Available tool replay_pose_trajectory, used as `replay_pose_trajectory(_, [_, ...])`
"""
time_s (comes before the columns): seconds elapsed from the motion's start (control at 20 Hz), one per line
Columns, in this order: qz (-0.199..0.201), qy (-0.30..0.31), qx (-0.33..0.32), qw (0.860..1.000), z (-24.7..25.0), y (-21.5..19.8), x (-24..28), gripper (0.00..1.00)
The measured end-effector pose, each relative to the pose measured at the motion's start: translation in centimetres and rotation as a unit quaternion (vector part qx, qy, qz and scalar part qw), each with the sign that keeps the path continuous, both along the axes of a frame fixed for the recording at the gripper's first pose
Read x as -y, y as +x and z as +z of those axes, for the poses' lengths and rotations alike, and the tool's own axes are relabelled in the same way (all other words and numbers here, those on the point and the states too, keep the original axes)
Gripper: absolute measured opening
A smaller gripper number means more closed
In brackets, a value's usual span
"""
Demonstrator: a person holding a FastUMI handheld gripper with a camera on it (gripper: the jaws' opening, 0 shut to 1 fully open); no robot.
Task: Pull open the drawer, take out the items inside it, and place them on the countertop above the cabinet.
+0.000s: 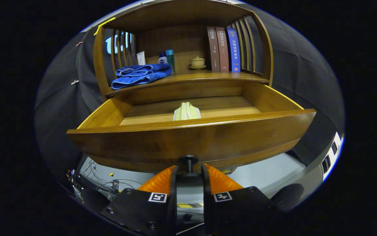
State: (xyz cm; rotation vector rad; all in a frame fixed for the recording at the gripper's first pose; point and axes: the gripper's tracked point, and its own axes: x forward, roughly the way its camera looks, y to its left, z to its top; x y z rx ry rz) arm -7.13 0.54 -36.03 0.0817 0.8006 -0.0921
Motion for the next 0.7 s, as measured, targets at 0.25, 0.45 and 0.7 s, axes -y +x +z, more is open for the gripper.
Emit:
replay_pose_trajectory(0.25, [0.0,-0.008,0.011,1.0,-0.1,0.0,0.0,0.39])
replay_pose_trajectory(0.45, [-0.001,0.012,-0.02,1.0,-1.3,-1.6,-0.6,0.87])
replay_pose_trajectory(0.7, [0.004,-0.005,0.033,0.999,5.5,-0.4,-0.5,0.99])
